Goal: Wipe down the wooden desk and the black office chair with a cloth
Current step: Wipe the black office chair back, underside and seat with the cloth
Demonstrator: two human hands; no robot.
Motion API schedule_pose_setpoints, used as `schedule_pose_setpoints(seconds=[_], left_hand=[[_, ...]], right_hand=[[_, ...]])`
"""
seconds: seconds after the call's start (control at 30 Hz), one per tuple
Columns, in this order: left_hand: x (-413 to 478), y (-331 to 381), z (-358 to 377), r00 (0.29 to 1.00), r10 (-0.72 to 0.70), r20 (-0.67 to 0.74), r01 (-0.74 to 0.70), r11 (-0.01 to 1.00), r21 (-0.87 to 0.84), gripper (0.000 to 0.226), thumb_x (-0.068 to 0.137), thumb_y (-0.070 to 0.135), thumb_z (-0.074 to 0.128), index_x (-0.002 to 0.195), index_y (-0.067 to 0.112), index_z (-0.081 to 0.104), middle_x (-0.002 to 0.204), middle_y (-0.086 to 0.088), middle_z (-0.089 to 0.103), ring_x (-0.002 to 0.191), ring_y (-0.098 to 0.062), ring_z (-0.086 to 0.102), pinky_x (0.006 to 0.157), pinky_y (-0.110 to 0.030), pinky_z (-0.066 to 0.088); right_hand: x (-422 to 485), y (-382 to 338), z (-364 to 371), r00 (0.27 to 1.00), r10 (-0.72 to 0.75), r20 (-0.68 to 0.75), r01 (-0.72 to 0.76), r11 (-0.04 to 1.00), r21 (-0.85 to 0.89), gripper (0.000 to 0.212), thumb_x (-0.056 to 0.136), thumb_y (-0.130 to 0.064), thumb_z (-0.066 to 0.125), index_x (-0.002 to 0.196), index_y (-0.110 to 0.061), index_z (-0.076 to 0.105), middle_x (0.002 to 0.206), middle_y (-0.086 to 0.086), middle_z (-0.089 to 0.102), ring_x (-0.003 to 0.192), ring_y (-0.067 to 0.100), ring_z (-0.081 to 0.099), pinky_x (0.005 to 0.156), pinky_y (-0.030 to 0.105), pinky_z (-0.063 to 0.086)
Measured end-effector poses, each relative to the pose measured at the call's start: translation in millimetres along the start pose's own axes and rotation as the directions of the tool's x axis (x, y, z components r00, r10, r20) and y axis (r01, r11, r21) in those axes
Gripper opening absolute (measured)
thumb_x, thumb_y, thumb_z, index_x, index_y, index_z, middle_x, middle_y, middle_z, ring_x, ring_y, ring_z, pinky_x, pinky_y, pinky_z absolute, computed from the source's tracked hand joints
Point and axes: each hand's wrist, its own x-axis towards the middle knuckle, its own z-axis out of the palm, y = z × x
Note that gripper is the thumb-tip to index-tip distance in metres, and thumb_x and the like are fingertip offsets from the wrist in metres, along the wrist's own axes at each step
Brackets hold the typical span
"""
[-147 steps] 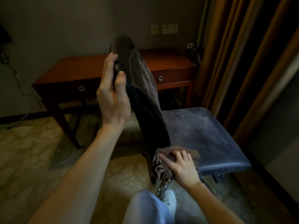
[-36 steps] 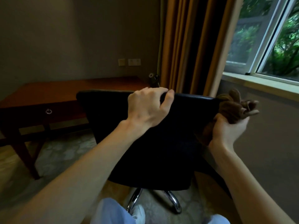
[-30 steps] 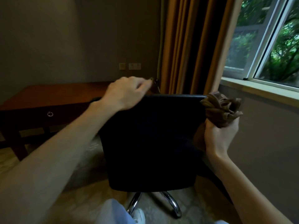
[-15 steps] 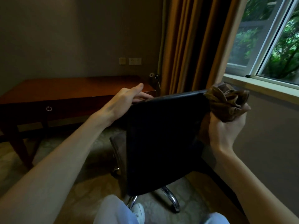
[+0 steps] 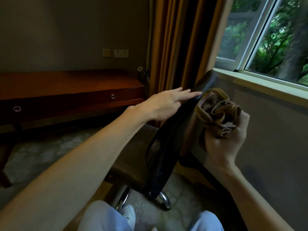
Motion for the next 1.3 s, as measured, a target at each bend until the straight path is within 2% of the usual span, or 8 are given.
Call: schedule_pose_setpoints(seconds=[0.27,0.37,0.5,0.77,0.97,1.1,1.17,1.3], left_hand=[[73,1,11,0.961,0.274,-0.026,-0.204,0.773,0.601,0.059,0.109,0.031,0.05,0.162,0.035,0.025,0.173,-0.001,0.016,0.16,-0.02,0.006,0.125,-0.041,0.029],[92,-7,21,0.966,0.257,-0.024,-0.207,0.827,0.522,0.065,0.108,0.03,0.051,0.163,0.04,0.017,0.173,0.002,0.013,0.16,-0.017,0.001,0.122,-0.048,0.034],[113,-13,37,0.971,0.206,-0.118,-0.131,0.88,0.456,0.086,0.1,-0.008,0.049,0.164,0.04,0.016,0.172,0.004,0.016,0.16,-0.015,0.002,0.114,-0.044,0.046],[145,-16,54,0.947,0.227,-0.227,-0.161,0.948,0.276,0.067,0.094,0.001,0.043,0.154,0.03,0.043,0.167,0.008,0.033,0.158,-0.009,0.013,0.122,-0.039,0.035],[159,-12,62,0.963,0.164,-0.214,-0.105,0.959,0.262,0.064,0.093,0.015,0.05,0.156,0.026,0.041,0.167,0.0,0.033,0.157,-0.016,0.022,0.127,-0.039,0.021],[173,-11,59,0.967,0.15,-0.205,-0.073,0.936,0.344,0.066,0.092,0.032,0.051,0.156,0.03,0.039,0.167,0.002,0.033,0.156,-0.017,0.024,0.127,-0.042,0.019],[176,-10,63,0.969,0.128,-0.212,-0.053,0.943,0.328,0.068,0.09,0.035,0.05,0.157,0.03,0.038,0.168,0.002,0.032,0.156,-0.017,0.024,0.127,-0.043,0.02],[179,-15,72,0.964,0.134,-0.231,-0.067,0.958,0.278,0.073,0.087,0.038,0.048,0.158,0.029,0.035,0.169,0.001,0.029,0.156,-0.018,0.025,0.125,-0.047,0.022]], right_hand=[[12,24,0,0.953,-0.258,0.162,0.294,0.916,-0.274,0.054,0.091,-0.041,0.071,0.137,-0.018,0.055,0.12,0.011,0.051,0.109,0.031,0.049,0.091,0.037,0.045],[10,44,16,0.955,-0.226,0.194,0.279,0.906,-0.319,0.064,0.083,-0.036,0.08,0.138,-0.018,0.051,0.122,0.016,0.052,0.109,0.031,0.046,0.088,0.045,0.047],[-12,86,37,0.968,-0.188,0.165,0.234,0.912,-0.338,0.072,0.08,-0.032,0.084,0.14,-0.018,0.046,0.122,0.016,0.044,0.109,0.034,0.044,0.094,0.04,0.041],[-110,171,43,0.924,-0.174,0.34,0.305,0.872,-0.384,0.043,0.086,-0.032,0.069,0.125,-0.022,0.056,0.118,0.014,0.039,0.105,0.035,0.042,0.091,0.044,0.044],[-194,224,10,0.707,0.191,0.681,0.181,0.882,-0.434,0.063,0.076,-0.041,0.077,0.132,-0.031,0.049,0.121,0.005,0.04,0.112,0.03,0.043,0.077,0.048,0.06],[-197,241,-7,0.465,0.32,0.825,0.159,0.887,-0.434,0.069,0.078,-0.049,0.062,0.142,-0.043,0.036,0.13,-0.004,0.032,0.12,0.022,0.039,0.102,0.041,0.047],[-191,238,-14,0.527,0.31,0.791,0.127,0.892,-0.434,0.067,0.076,-0.048,0.064,0.138,-0.044,0.04,0.125,-0.008,0.035,0.115,0.017,0.04,0.097,0.038,0.049],[-148,211,-19,0.845,0.281,0.455,-0.127,0.932,-0.339,0.048,0.083,-0.039,0.066,0.128,-0.051,0.053,0.121,-0.015,0.041,0.116,0.019,0.05,0.103,0.026,0.044]])
